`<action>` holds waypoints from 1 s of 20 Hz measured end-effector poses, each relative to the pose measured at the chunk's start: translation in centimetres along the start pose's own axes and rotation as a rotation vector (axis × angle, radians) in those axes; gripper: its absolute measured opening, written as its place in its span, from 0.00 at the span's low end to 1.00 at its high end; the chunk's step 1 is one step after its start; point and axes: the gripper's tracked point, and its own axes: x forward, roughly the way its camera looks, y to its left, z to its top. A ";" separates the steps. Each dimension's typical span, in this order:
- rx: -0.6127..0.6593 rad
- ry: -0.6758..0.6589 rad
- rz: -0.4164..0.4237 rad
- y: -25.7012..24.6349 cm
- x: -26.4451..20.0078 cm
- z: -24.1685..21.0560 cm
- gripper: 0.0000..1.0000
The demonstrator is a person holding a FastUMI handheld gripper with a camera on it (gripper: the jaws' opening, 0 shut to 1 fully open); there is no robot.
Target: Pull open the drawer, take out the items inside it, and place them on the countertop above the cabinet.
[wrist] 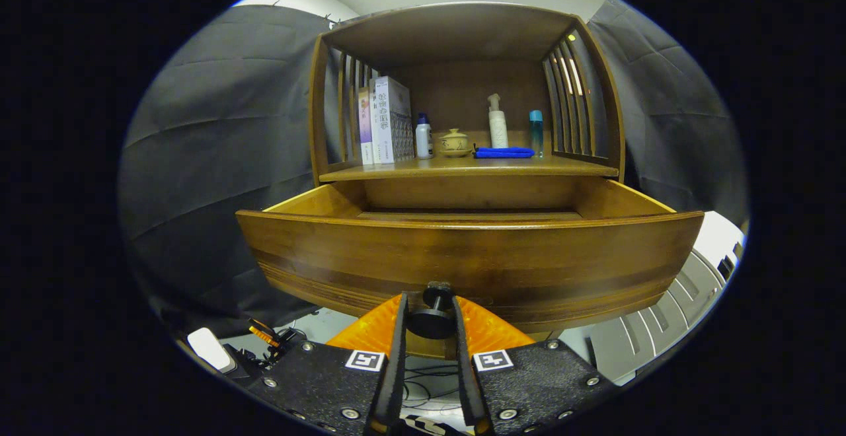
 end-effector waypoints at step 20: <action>-0.110 -0.260 0.167 3.3 -5.0 10.7 0.93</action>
